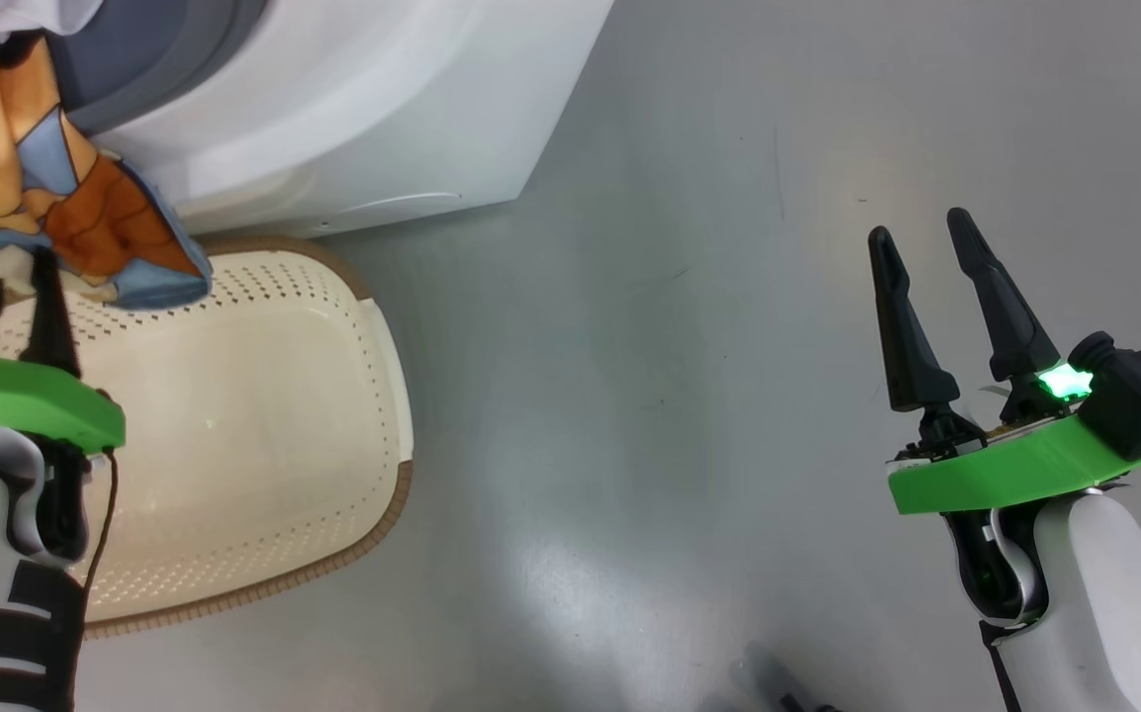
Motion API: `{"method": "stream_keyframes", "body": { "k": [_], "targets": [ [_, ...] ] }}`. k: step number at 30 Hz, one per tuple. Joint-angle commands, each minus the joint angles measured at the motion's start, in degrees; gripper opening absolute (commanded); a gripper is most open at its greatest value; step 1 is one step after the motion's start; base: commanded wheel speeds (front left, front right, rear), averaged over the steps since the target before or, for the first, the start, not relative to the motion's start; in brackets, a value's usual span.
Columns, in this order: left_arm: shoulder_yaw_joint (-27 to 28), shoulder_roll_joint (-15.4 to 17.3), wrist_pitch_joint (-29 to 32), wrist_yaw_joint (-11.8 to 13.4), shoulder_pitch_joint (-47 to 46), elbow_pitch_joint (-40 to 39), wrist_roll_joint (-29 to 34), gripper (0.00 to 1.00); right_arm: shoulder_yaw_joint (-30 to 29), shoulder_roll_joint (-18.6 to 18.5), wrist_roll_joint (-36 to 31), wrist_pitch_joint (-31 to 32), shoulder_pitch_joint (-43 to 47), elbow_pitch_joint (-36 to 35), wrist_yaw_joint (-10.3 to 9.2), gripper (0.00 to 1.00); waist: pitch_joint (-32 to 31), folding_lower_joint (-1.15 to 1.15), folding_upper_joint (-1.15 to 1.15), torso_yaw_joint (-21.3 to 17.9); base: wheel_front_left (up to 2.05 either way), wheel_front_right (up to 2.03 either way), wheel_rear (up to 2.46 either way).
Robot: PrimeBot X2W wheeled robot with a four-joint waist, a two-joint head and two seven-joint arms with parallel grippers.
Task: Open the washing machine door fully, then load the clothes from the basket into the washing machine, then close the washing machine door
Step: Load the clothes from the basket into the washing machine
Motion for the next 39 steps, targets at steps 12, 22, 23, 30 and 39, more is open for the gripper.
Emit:
{"method": "stream_keyframes", "body": {
  "k": [12,22,23,30,39],
  "targets": [
    [1.9,1.8,-0.4,-0.1,0.4,-7.9,-1.9,0.0,0.5,-0.1,0.1,-0.3,-0.1,-1.6,0.08,1.0,0.3,0.0,0.0,0.9,0.0,0.0,0.0],
    [6.6,-0.7,-0.4,-0.1,5.1,-22.5,-0.7,0.0,-0.1,0.2,0.2,-0.3,0.0,-1.8,0.08,1.0,0.5,0.0,0.0,1.5,0.0,0.0,0.0],
    [6.8,-0.8,-0.4,-0.1,5.1,-23.6,-0.6,0.0,-0.1,0.2,0.2,-0.3,0.0,-1.8,0.08,1.0,0.6,0.0,0.0,1.6,0.0,0.0,0.0],
    [6.5,0.1,-0.4,-0.1,2.0,-28.2,0.4,0.0,0.0,0.1,0.1,-0.3,-0.2,-1.7,0.08,1.0,0.5,0.0,0.0,1.8,0.0,0.0,0.0],
    [2.9,3.1,-0.4,-0.1,-8.2,-19.8,0.9,0.0,0.6,0.2,0.3,-0.3,0.0,-1.3,0.08,1.0,0.0,0.0,0.0,1.2,0.0,0.0,0.0]
  ]
}}
